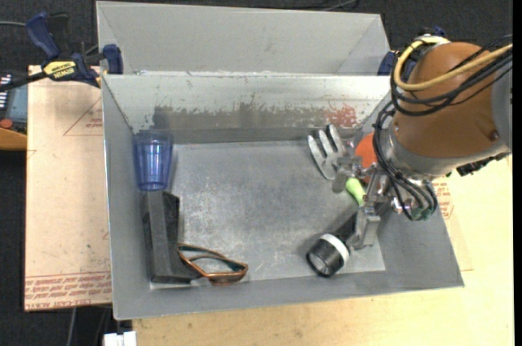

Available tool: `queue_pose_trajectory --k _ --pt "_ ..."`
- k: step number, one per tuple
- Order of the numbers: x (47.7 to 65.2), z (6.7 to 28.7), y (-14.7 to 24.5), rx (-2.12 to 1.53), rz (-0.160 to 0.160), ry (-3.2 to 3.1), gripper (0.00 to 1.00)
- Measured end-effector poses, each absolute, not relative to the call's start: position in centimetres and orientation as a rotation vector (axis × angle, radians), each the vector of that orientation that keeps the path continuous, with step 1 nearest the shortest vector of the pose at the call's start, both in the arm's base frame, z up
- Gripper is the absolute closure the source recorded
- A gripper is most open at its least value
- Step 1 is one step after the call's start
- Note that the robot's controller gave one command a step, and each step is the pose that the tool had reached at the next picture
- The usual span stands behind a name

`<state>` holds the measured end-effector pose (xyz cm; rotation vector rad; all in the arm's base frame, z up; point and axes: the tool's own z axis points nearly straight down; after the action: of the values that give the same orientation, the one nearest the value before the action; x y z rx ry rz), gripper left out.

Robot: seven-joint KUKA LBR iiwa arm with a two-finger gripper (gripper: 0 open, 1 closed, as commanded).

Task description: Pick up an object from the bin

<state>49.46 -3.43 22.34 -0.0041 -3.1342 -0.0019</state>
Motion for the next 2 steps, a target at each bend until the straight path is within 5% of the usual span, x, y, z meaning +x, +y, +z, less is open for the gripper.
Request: queue_pose_trajectory --k 1,2 --pt "49.6 22.7 -3.4 0.0 -0.001 -3.142 0.0" --pt "50.9 12.9 -7.6 0.662 0.001 -3.077 0.0"
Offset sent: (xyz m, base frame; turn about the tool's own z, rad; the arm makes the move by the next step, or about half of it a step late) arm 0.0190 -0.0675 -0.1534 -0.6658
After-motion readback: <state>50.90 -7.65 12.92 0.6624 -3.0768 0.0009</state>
